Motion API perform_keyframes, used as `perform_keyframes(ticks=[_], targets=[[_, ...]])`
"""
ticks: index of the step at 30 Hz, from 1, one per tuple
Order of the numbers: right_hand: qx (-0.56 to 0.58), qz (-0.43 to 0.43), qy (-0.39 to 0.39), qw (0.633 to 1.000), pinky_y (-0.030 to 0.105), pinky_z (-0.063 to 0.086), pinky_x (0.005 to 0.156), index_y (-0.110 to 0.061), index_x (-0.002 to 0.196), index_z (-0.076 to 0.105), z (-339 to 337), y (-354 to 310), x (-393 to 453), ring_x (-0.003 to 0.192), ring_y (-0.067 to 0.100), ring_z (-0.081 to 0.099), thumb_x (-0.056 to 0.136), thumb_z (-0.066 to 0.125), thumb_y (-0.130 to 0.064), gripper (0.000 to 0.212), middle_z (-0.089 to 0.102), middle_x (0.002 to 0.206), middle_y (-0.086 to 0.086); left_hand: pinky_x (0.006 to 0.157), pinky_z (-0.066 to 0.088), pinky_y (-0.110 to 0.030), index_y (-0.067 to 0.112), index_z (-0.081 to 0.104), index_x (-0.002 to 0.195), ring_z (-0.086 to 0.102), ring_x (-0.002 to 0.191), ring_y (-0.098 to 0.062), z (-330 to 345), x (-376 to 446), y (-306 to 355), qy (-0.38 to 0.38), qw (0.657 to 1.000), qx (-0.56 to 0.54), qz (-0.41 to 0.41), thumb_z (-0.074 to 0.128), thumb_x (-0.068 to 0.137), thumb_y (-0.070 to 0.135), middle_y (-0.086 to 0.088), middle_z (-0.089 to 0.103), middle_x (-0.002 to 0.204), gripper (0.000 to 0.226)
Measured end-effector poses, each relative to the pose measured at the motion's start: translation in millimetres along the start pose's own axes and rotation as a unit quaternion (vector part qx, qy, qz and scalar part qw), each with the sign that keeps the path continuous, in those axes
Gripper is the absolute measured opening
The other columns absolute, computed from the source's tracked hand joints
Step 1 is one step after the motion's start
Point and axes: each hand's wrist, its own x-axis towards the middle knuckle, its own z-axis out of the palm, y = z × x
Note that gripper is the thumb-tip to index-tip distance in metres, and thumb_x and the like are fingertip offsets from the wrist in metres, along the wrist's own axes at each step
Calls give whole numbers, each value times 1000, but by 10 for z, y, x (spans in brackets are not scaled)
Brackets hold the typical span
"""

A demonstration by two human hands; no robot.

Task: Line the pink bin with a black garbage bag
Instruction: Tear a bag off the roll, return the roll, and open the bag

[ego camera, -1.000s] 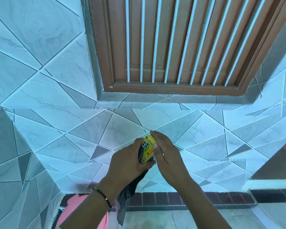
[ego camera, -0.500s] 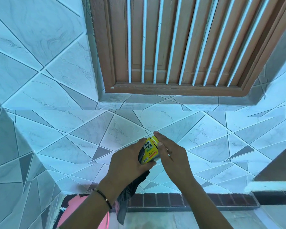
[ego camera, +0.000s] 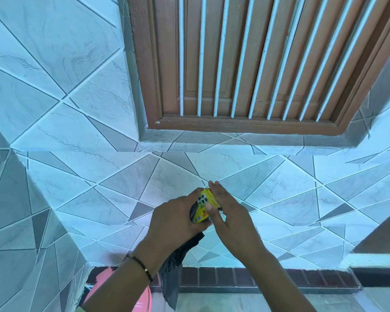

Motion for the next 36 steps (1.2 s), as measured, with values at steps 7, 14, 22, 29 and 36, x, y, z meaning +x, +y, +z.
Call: perform_keyframes(ticks=[7,14,22,29,36], targets=[[-28,4,-20,999,29,28,108,-38,147,8,87,5,32,144,8,16,84,24,-63,70,6,159,-13,69,42,-22,43,32,137,64,93,-17,58,18,9,-2,1000,10,-9,53,75,57,6,69,102,67],[-8,-10,-69,998,21,18,113,-46,140,9,66,67,48,145,6,12,91,27,-55,53,6,159,-13,68,41,-20,49,32,134,64,94,-15,79,25,-47,3,999,-21,-29,55,74,62,10,68,101,66],[129,11,94,987,12,49,86,-54,119,41,49,104,220,112,10,58,91,56,-25,43,54,131,-15,81,46,-26,39,23,140,59,111,-12,99,184,-25,31,999,-24,-36,53,75,67,14,51,134,77],[251,33,200,947,38,61,65,-46,96,48,-102,237,405,89,28,68,86,64,-27,26,45,112,-1,73,44,-28,28,40,127,62,103,-20,173,227,-163,80,979,-89,-168,66,67,63,8,61,104,74],[260,8,243,934,27,59,63,-27,95,58,-74,309,576,90,25,66,83,58,-35,14,51,108,-4,81,47,-26,27,53,121,65,100,-18,225,388,-103,140,963,-143,-181,75,65,54,6,70,106,67]])
